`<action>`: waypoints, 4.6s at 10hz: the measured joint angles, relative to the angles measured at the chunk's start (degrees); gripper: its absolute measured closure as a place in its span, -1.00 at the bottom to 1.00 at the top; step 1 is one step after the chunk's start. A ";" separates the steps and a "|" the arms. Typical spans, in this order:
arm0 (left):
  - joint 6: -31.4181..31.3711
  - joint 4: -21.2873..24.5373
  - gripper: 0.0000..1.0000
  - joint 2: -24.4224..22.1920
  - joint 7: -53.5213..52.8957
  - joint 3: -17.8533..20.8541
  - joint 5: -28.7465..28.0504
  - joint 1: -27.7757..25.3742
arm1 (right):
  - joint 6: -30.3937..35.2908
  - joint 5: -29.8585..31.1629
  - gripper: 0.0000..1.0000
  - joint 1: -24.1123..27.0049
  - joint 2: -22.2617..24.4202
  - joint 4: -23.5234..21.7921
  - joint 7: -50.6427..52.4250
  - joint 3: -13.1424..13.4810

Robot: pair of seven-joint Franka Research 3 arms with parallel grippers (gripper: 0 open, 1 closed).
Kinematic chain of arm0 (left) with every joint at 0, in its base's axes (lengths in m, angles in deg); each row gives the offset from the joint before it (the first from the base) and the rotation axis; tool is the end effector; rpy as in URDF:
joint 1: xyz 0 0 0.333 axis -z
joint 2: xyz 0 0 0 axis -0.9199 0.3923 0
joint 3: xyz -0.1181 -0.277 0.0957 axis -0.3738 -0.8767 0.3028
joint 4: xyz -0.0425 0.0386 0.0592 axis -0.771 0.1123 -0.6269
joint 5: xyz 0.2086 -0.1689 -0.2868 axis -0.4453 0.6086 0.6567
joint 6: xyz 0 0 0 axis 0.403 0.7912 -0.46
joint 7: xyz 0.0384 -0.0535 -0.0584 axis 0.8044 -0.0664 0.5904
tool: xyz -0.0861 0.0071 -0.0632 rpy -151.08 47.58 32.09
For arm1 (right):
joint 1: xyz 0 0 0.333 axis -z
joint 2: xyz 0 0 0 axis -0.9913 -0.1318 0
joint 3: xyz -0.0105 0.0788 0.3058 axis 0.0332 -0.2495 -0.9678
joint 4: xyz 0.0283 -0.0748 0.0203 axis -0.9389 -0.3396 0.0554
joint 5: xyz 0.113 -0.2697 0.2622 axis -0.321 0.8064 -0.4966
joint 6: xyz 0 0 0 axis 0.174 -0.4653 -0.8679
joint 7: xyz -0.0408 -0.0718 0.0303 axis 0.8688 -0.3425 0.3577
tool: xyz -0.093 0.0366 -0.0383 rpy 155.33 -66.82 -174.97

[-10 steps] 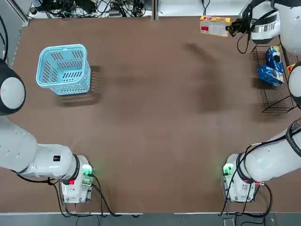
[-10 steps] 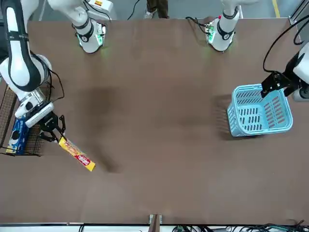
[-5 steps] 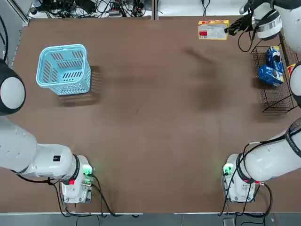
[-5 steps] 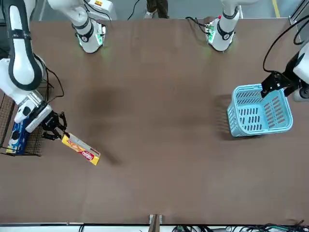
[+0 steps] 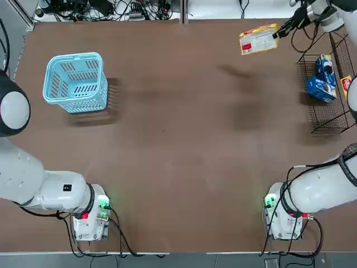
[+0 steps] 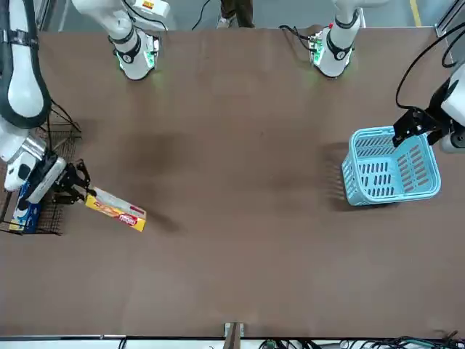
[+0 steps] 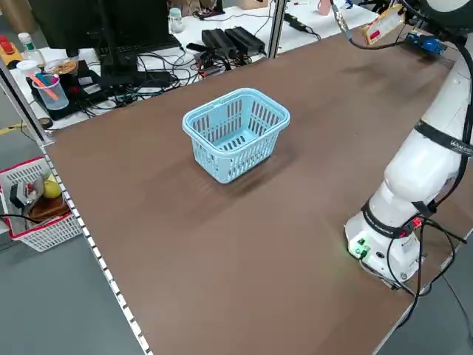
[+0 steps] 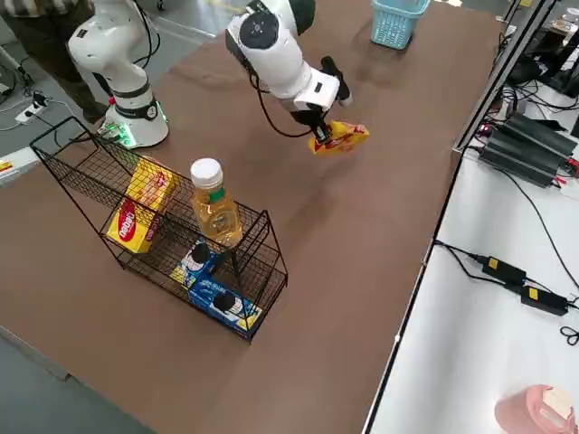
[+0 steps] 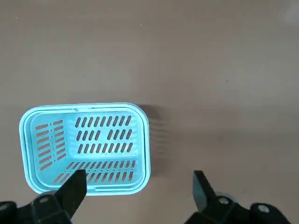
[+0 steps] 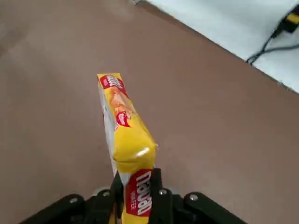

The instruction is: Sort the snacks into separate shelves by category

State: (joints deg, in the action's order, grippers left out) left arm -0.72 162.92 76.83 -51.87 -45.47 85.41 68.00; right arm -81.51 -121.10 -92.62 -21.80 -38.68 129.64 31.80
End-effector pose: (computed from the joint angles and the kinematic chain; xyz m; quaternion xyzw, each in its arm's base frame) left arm 0.5773 -0.0516 0.6415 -0.9996 -0.0115 -0.0269 0.0010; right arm 0.5898 -0.0651 0.4219 -0.9009 -0.3664 -0.1784 0.1490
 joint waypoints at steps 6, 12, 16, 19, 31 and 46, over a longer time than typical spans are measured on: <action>0.00 -0.01 -1.00 0.00 0.00 -0.02 0.00 0.01 | 22.52 26.14 0.49 2.32 0.75 15.36 -27.71 0.02; 0.00 -0.01 -1.00 0.00 0.00 -0.08 0.00 0.05 | 40.29 51.98 0.49 0.82 0.71 23.37 -43.49 -1.23; 0.00 -0.02 -1.00 0.00 0.00 -0.10 0.00 0.08 | 46.72 66.38 0.49 -3.79 0.18 24.10 -50.67 -1.40; 0.00 -0.02 -1.00 0.00 0.00 -0.11 0.00 0.08 | 47.60 72.05 0.49 -3.80 -1.61 26.08 -50.77 -1.12; 0.00 -0.03 -1.00 0.00 0.00 -0.10 0.00 0.07 | 35.25 75.51 0.49 2.71 -14.93 33.06 -52.82 -0.46; -0.01 -0.05 -1.00 0.00 0.00 -0.06 0.00 0.05 | 36.87 74.08 0.49 2.31 -18.28 32.98 -67.11 -0.74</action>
State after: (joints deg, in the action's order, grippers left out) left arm -0.73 162.88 76.83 -51.88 -45.53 85.41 68.05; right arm -44.64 -47.02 -90.32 -40.07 -5.70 62.52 31.06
